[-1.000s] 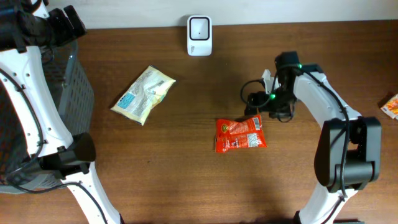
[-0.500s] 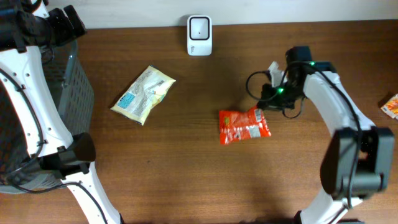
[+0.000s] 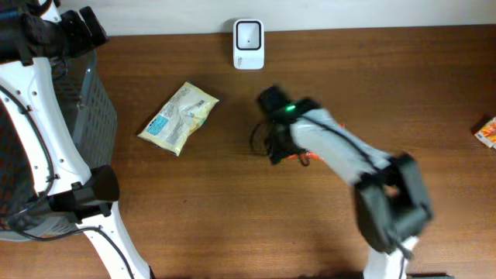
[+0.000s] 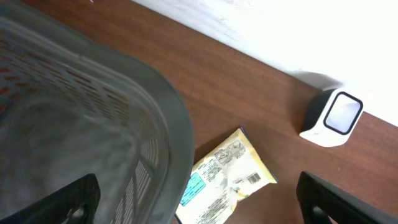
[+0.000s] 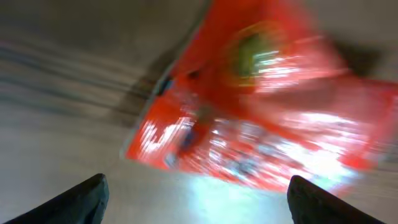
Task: Scan the item barcode
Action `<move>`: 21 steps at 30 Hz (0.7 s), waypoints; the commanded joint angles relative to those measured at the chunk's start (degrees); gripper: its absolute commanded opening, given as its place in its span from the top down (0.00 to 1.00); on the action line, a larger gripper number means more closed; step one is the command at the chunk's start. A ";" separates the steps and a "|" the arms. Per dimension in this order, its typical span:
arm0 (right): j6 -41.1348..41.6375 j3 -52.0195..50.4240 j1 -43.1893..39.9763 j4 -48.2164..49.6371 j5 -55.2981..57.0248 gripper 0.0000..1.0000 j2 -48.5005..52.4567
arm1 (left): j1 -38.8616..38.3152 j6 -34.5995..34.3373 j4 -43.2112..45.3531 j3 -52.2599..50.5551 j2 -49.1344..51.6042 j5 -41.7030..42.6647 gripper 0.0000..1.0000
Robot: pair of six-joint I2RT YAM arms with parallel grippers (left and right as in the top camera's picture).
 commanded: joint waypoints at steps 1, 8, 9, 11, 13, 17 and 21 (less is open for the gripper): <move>2.08 -0.50 3.69 -0.17 14.14 0.09 6.36 | 0.20 0.70 0.04 0.33 -0.24 0.59 0.01; 2.03 -2.08 0.74 6.43 17.51 0.28 8.13 | 0.20 0.68 0.04 0.33 -0.24 0.59 0.01; 2.01 -2.67 -0.87 7.76 14.84 0.32 8.13 | 0.20 0.68 0.04 0.33 -0.24 0.59 0.01; 1.95 -2.82 -3.02 9.38 14.36 0.36 8.13 | 0.20 0.68 0.04 0.33 -0.24 0.59 0.01; 1.86 -2.93 -4.74 10.84 14.10 0.88 8.13 | 0.20 0.68 0.04 0.33 -0.24 0.59 0.01; 5.53 3.17 -5.55 5.49 13.42 0.96 3.67 | 0.20 0.68 0.04 0.33 -0.24 0.57 0.01; 5.66 16.55 -5.57 -2.40 0.61 0.96 -7.78 | 0.20 0.68 0.04 0.33 -0.24 0.59 0.01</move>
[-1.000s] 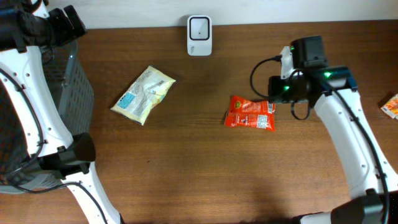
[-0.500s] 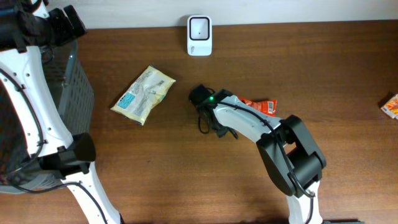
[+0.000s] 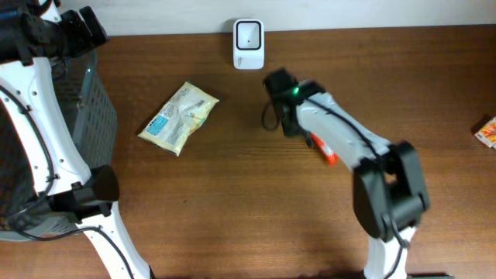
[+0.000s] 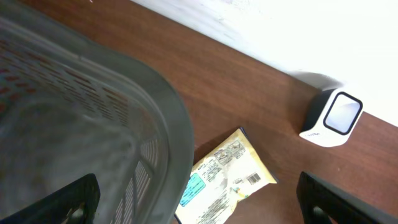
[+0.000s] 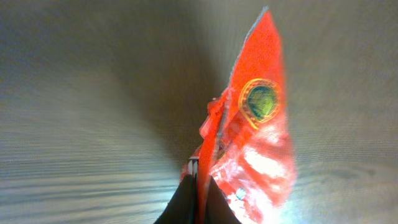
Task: Scan the item barcode
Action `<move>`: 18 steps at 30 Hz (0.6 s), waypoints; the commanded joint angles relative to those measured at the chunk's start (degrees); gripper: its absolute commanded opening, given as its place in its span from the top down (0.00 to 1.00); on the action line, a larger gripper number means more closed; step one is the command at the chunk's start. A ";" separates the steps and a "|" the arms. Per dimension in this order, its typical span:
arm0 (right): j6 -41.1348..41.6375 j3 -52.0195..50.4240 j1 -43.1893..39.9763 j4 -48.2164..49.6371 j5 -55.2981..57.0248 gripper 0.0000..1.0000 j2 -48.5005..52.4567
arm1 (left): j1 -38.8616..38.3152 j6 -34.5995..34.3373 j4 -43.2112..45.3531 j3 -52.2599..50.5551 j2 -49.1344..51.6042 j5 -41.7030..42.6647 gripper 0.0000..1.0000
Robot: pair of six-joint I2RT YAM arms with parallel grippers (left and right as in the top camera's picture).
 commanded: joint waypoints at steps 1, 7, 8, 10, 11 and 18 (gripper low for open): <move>1.07 6.82 -0.13 -1.86 -10.56 0.96 -10.29 | 0.20 0.70 0.02 0.33 -0.24 0.59 0.01; 5.38 3.82 -2.73 -4.26 -24.13 0.96 -15.10 | 0.20 0.70 0.02 0.33 -0.24 0.59 0.01; 4.79 0.83 -4.59 -1.46 -30.29 0.96 -14.82 | 0.20 0.70 0.02 0.33 -0.24 0.59 0.01; 4.72 -5.20 -6.54 6.03 -40.30 0.96 -14.75 | 0.20 0.70 0.02 0.33 -0.24 0.59 0.01; 4.72 -6.43 -5.42 8.90 -45.86 0.96 -14.60 | 0.20 0.72 0.02 0.33 -0.24 0.59 0.01; 8.61 -9.31 -1.27 19.63 -58.49 0.96 -13.33 | 0.20 0.72 0.02 0.33 -0.24 0.57 0.01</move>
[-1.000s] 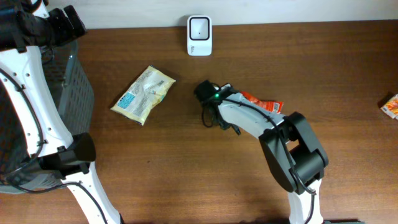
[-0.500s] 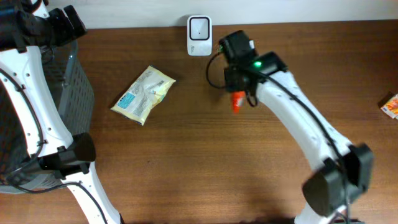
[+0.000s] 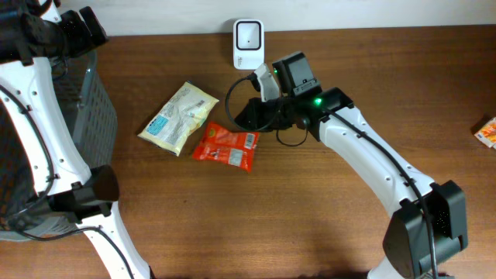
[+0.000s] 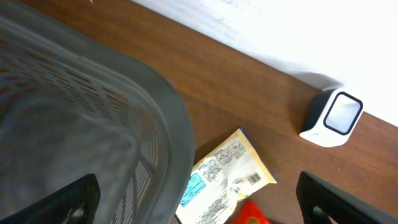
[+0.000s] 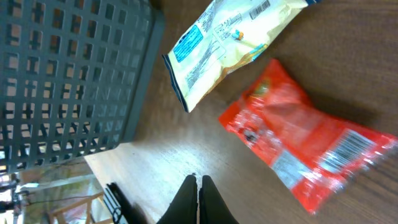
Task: Scan the item barcode
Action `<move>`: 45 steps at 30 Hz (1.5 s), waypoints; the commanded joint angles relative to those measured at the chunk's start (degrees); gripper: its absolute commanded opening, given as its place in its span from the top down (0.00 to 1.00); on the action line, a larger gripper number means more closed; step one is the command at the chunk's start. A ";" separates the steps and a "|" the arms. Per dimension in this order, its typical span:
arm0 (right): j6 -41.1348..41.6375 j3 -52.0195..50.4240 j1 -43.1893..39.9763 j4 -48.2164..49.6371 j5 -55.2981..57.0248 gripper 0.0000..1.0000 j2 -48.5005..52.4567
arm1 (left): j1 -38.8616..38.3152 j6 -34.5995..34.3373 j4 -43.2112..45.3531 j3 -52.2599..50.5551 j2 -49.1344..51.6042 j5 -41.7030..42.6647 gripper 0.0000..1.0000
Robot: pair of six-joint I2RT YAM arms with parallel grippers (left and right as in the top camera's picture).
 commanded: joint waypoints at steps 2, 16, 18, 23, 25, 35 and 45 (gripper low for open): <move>-4.15 -3.17 -2.47 -3.76 11.93 0.96 3.63 | 0.20 0.68 0.00 0.33 -0.24 0.57 0.01; -6.67 12.13 -40.06 -32.57 30.58 0.01 2.49 | 0.20 0.70 0.00 0.33 -0.24 0.59 0.01; -6.69 12.13 -43.12 -32.57 30.58 0.01 2.49 | 0.20 0.63 0.09 0.33 -0.24 0.68 0.01; -6.69 12.13 -45.24 -32.57 30.58 0.01 2.49 | -0.48 10.80 -5.20 0.33 -0.79 43.54 0.12; -6.67 12.13 -45.24 -32.57 30.56 0.01 2.49 | -1.42 10.78 -4.55 0.33 -3.48 39.85 0.14; -6.69 12.13 -45.24 -32.57 30.56 0.01 2.49 | -35.52 -3.82 -5.53 -35.41 -9.33 -8.52 0.16; -6.69 12.13 -45.24 -32.57 30.56 0.01 2.49 | -26.21 -10.03 21.62 -73.35 -9.33 10.25 0.14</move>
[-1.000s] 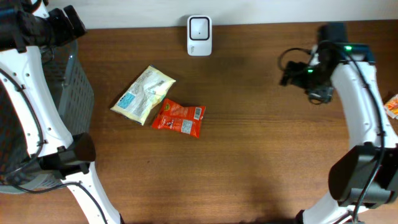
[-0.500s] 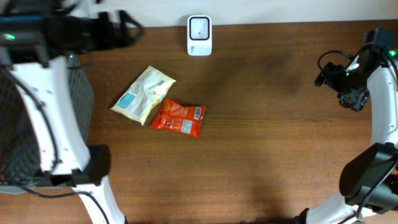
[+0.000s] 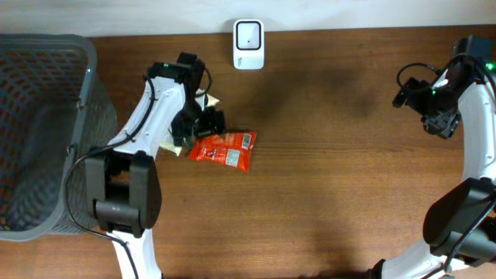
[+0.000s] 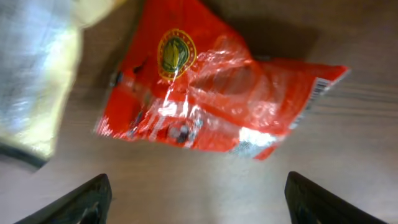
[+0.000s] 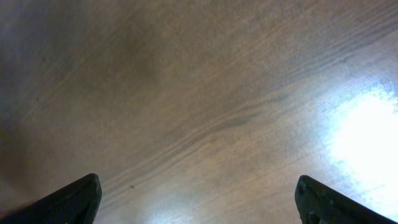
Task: Scan the item barcode
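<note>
The red snack packet (image 3: 225, 149) lies flat on the brown table, its barcode end toward the right. In the left wrist view the red packet (image 4: 211, 102) fills the upper middle, with its barcode at the right tip. My left gripper (image 3: 208, 122) hovers just above and left of it, open, with nothing between its fingers (image 4: 78, 200). The white scanner (image 3: 249, 34) stands at the table's back edge. Far to the right, my right gripper (image 3: 406, 93) is open over bare wood, fingers (image 5: 68, 200) apart.
A yellow packet (image 3: 174, 136) lies under the left arm, touching the red one's left end; it also shows as the yellow packet (image 4: 37, 68) in the left wrist view. A dark mesh basket (image 3: 39, 132) takes up the table's left side.
The left arm has left its place over the basket and now hangs open above the red packet. The right gripper, then shut near the scanner, is now open at the table's far right.
The right gripper was open over the red packet at mid-table. Then it was shut on the packet's edge. Then the packet lay beside the yellow one with that gripper shut and empty above. Now the right arm is far right and the left gripper is over the packet.
</note>
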Action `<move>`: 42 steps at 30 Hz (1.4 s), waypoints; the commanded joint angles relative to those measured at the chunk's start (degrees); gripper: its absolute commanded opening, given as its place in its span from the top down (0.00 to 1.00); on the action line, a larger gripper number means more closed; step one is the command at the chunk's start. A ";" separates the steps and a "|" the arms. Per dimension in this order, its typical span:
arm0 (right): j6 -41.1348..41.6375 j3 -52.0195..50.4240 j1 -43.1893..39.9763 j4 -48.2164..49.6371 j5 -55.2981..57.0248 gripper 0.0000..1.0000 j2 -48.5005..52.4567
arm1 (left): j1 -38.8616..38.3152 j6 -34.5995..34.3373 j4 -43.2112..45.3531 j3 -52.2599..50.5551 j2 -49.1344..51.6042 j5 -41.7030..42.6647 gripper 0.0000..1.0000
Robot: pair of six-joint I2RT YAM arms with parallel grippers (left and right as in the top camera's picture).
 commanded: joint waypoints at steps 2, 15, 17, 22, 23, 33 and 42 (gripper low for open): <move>-0.35 0.44 -0.20 -0.17 0.55 0.01 -0.28 | 0.46 -9.90 10.36 -14.21 -0.57 4.68 0.16; -0.35 0.44 -0.20 -0.17 0.55 0.01 -0.28 | 0.46 -10.05 39.36 -20.57 -1.64 -0.59 1.00; -0.35 0.44 -0.20 -0.17 0.55 0.01 -0.28 | 0.44 -2.43 39.08 -17.94 -5.07 -4.42 1.00; -0.35 0.44 -0.20 -0.17 0.55 0.01 -0.28 | -1.03 16.26 40.59 -16.00 -17.33 -20.04 1.00; -0.35 0.44 -0.20 -0.17 0.55 0.01 -0.28 | -2.43 20.41 40.83 -16.00 -17.90 -22.29 1.00; -0.35 0.44 -0.20 -0.17 0.55 0.01 -0.28 | -18.25 23.04 43.43 -16.48 -9.73 -66.12 1.00; -0.35 0.44 -0.20 -0.17 0.55 0.01 -0.28 | -20.35 16.13 39.39 -17.44 -7.82 -44.76 1.00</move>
